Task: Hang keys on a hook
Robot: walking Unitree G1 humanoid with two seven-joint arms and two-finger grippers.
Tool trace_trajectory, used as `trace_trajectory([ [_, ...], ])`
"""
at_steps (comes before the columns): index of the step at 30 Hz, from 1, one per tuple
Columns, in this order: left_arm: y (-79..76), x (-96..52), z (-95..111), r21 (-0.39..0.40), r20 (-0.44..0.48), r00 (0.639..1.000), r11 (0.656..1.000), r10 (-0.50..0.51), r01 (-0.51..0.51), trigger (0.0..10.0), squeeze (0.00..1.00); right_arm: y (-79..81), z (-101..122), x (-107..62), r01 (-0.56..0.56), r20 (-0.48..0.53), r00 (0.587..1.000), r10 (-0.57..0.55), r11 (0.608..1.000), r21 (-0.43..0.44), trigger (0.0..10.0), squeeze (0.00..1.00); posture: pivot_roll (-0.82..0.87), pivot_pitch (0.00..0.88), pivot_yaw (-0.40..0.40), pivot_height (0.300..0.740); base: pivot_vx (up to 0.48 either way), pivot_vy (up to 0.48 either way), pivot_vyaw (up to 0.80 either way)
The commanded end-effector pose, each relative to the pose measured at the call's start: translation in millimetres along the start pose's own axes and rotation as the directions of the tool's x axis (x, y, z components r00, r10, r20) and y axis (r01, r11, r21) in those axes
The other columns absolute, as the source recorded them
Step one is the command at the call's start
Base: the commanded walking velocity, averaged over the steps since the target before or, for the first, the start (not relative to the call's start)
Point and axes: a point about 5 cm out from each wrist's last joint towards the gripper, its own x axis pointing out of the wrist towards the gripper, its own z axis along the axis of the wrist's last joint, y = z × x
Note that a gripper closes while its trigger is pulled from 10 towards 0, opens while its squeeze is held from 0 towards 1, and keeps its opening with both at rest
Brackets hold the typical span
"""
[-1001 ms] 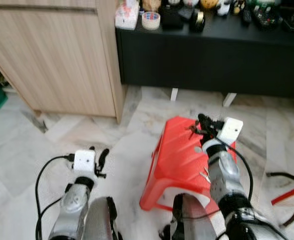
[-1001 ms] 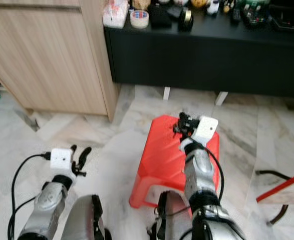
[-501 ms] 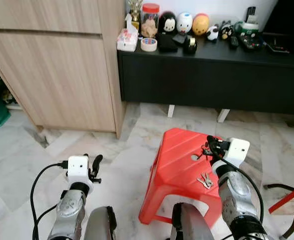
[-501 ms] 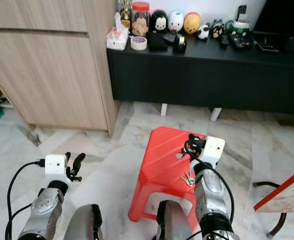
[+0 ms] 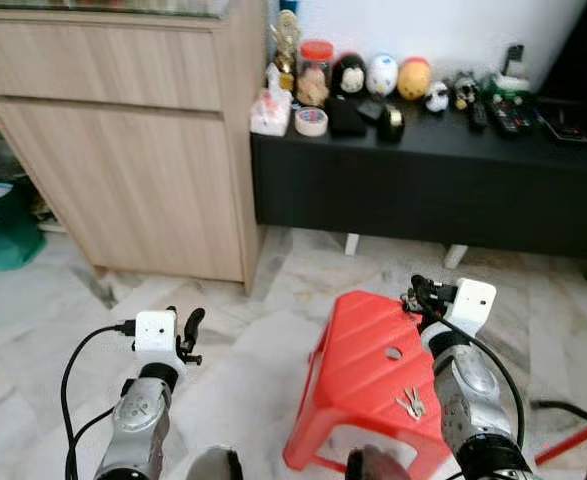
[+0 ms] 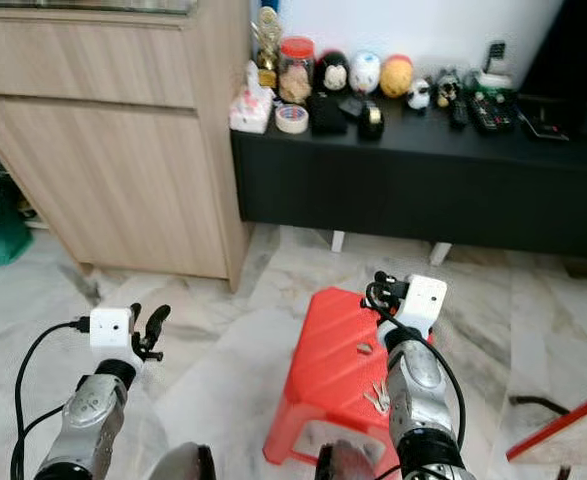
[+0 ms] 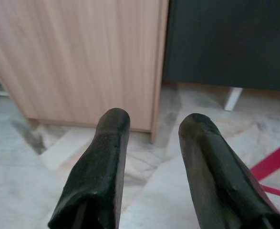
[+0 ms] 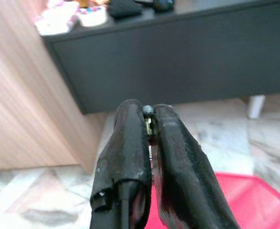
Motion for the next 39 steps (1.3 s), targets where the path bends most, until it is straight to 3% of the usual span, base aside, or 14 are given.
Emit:
trace_trajectory([
  [1,0.0,0.1,-0.7,-0.005,0.0,1.0,1.0,-0.006,0.006,10.0,0.0,0.1,2.8,-0.1,-0.009,0.005,1.0,0.009,1.0,0.001,10.0,0.0,0.07,0.0,-0.058,0.717,0.0,0.0,0.0],
  [7,-1.5,0.0,-0.8,-0.005,0.001,1.0,1.0,-0.014,0.014,10.0,0.0,1.5,4.9,0.5,-0.039,-0.002,0.999,0.039,0.999,-0.009,10.0,0.0,0.07,0.0,-0.058,0.74,0.0,0.0,0.0],
  [9,-4.0,-0.5,-1.4,0.0,0.0,1.0,1.0,-0.031,0.031,10.0,0.0,7.0,4.7,0.6,-0.103,-0.025,0.994,0.102,0.993,-0.064,10.0,0.0,0.07,0.0,-0.06,0.74,0.0,0.0,0.0],
  [14,-8.1,0.3,4.6,-0.002,0.028,0.998,0.998,-0.056,0.056,10.0,0.0,14.9,7.2,0.9,-0.185,-0.036,0.983,0.183,0.981,-0.06,10.0,0.0,0.07,0.0,-0.06,0.74,0.0,0.0,0.0],
  [18,-20.6,3.2,16.3,-0.006,0.068,0.986,0.988,-0.151,0.152,10.0,0.0,32.2,18.3,0.1,-0.373,-0.037,0.928,0.371,0.924,-0.084,10.0,0.0,0.07,0.0,-0.056,0.74,0.0,0.0,0.0],
  [19,-20.6,3.2,16.3,-0.006,0.068,0.986,0.988,-0.151,0.152,10.0,0.0,32.2,18.3,0.1,-0.373,-0.037,0.928,0.371,0.924,-0.084,10.0,0.0,0.07,0.0,-0.056,0.74,0.0,0.0,0.0],
  [25,-38.4,3.3,25.7,0.066,0.083,0.947,0.95,-0.31,0.305,10.0,0.0,47.4,22.4,-3.5,-0.568,-0.119,0.823,0.555,0.809,-0.151,10.0,0.0,0.06,0.0,-0.055,0.74,0.0,0.0,0.0],
  [27,-41.0,2.9,26.2,0.076,0.079,0.939,0.941,-0.335,0.329,10.0,0.0,49.2,22.8,-3.5,-0.585,-0.129,0.811,0.571,0.795,-0.16,10.0,0.0,0.06,0.0,-0.057,0.74,0.0,0.0,0.0],
  [28,-44.5,1.9,29.1,0.099,0.077,0.924,0.925,-0.374,0.367,10.0,0.0,59.1,25.3,-6.7,-0.666,-0.155,0.746,0.647,0.731,-0.149,10.0,0.0,0.07,0.0,-0.058,0.74,0.0,0.0,0.0],
  [30,-45.2,1.6,30.2,0.105,0.078,0.92,0.921,-0.385,0.376,10.0,0.0,62.6,26.4,-8.4,-0.692,-0.161,0.722,0.673,0.707,-0.147,10.0,0.0,0.07,0.0,-0.058,0.74,0.0,0.0,0.0],
  [31,-47.3,0.3,34.5,0.108,0.085,0.907,0.908,-0.413,0.404,10.0,0.0,70.0,28.0,-12.8,-0.743,-0.188,0.669,0.719,0.652,-0.154,10.0,0.0,0.07,0.0,-0.063,0.74,0.0,0.0,0.0],
  [32,-49.6,-1.1,37.0,0.119,0.081,0.892,0.893,-0.445,0.434,10.0,0.0,73.9,29.1,-15.2,-0.769,-0.204,0.64,0.741,0.621,-0.153,10.0,0.0,0.07,0.0,-0.065,0.74,0.0,0.0,0.0],
  [34,-51.3,-2.2,38.5,0.127,0.077,0.881,0.881,-0.466,0.455,10.0,0.0,76.5,29.8,-17.0,-0.785,-0.214,0.619,0.755,0.601,-0.151,10.0,0.0,0.07,0.0,-0.067,0.74,0.0,0.0,0.0],
  [39,-60.6,-7.6,44.0,0.163,0.061,0.83,0.826,-0.554,0.54,10.0,0.0,87.7,30.9,-28.5,-0.875,-0.274,0.483,0.831,0.46,-0.149,10.0,0.0,0.07,0.0,-0.075,0.74,0.0,0.0,0.0],
])
